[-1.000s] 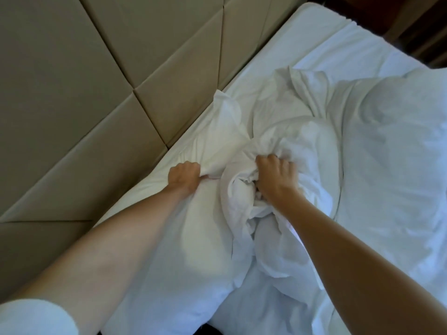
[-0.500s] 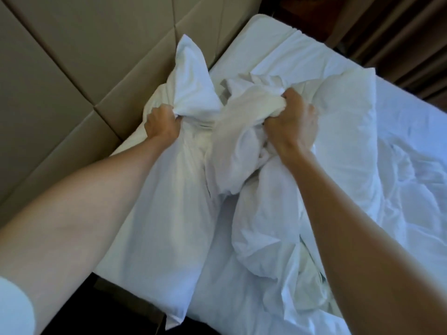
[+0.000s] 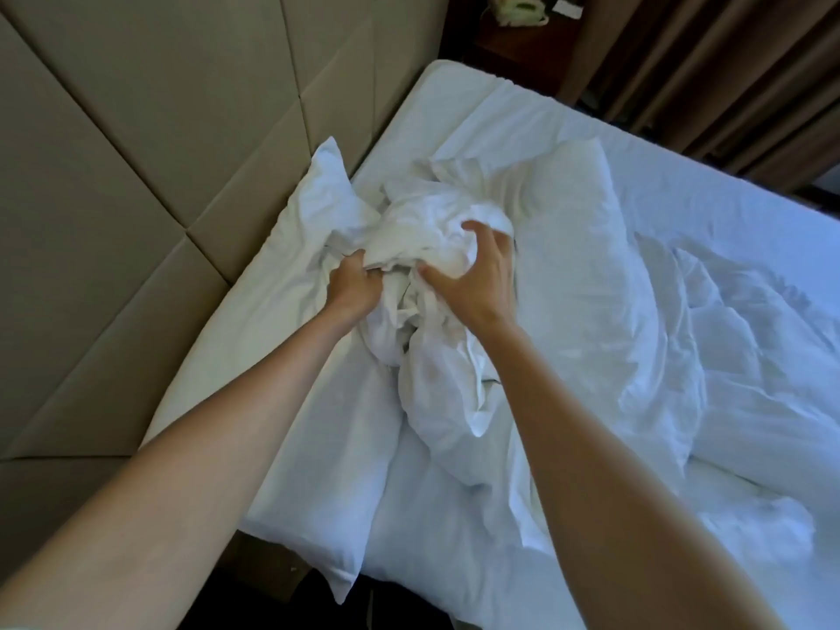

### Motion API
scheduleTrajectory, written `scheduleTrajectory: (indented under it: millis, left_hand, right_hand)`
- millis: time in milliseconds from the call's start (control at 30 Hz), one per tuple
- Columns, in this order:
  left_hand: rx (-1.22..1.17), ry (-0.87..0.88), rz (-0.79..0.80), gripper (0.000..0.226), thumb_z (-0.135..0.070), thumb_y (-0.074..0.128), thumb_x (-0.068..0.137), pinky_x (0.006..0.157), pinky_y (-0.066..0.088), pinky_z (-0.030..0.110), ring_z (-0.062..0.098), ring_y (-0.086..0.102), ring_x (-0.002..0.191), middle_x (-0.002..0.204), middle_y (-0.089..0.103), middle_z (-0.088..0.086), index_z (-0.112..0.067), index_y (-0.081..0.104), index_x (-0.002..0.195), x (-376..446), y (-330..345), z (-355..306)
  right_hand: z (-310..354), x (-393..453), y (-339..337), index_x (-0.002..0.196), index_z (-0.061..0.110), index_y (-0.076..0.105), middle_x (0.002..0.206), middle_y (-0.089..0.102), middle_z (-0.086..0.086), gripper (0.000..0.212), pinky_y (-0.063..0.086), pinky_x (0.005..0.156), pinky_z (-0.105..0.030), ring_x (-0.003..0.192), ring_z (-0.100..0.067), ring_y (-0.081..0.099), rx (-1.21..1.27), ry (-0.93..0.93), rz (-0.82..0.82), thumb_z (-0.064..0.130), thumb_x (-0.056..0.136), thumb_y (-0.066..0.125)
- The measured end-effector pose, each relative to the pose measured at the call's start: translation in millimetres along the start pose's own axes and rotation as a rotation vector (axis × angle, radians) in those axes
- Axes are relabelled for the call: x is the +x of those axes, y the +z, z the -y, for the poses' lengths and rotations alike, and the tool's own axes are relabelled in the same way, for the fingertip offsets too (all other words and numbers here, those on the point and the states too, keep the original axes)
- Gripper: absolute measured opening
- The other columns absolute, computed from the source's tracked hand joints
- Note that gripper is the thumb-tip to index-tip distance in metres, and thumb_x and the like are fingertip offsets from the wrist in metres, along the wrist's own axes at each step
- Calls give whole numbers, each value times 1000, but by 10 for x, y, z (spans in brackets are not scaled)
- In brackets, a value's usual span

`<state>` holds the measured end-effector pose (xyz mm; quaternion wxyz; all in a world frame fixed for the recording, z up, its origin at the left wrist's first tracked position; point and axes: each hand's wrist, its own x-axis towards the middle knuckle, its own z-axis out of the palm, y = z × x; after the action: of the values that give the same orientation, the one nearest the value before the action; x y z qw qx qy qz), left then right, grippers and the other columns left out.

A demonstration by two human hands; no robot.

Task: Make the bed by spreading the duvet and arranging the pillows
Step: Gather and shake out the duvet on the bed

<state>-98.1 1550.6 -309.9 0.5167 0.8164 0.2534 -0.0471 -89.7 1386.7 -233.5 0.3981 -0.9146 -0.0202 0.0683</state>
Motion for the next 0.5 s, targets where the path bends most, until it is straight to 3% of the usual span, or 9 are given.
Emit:
scheduleTrajectory:
  millis: [100,167,233,300,367,433,500]
  left_hand:
    - [112,-62,-107,29,-8,42,92,87,48,38,37,58,109,116,63,18,-7,59,115,-182,33,-146]
    - [111,13,-188,29,-6,39,94,89,45,37,36,57,110,117,62,19,-4,59,115,-321,-7,-390]
    - [74,148,-274,27,-7,36,93,87,45,37,32,59,102,108,64,16,-5,61,104,-428,-110,-729]
    - [-10,275,-332,21,-5,35,89,71,44,31,20,53,77,81,58,6,-8,54,82,-490,-241,-1096]
    - [-58,341,-404,27,-3,38,88,53,33,13,5,37,57,65,41,-7,-16,39,64,-530,-416,-1445]
    - [-118,385,-484,33,-6,45,84,47,29,14,0,29,51,60,35,-11,-23,31,60,-537,-639,-1724]
    - [-96,418,-521,29,-15,50,79,49,28,15,1,31,51,59,36,-13,-26,31,60,-502,-852,-1854]
  right_hand:
    - [-335,-353,6,155,21,15,154,30,-6,111,35,108,-35,140,-24,34,46,332,195,57,71,79]
    - [-481,-533,36,152,16,22,147,43,-8,105,43,101,-39,132,-29,46,62,427,331,57,73,77]
    - [-548,-659,44,137,11,45,129,58,-10,79,48,85,-37,115,-31,58,8,414,318,59,80,69]
    - [-487,-736,10,111,5,61,102,66,-11,54,44,70,-33,97,-32,65,30,355,225,55,91,57]
    - [-271,-795,-64,88,5,62,82,64,-10,43,41,64,-32,82,-31,65,94,234,159,45,98,50]
    - [21,-843,-153,72,10,56,70,59,-5,41,41,61,-34,66,-25,58,231,132,103,39,100,48]
    - [288,-892,-252,60,18,43,52,47,9,46,36,54,-30,51,-11,44,456,72,58,36,102,46]
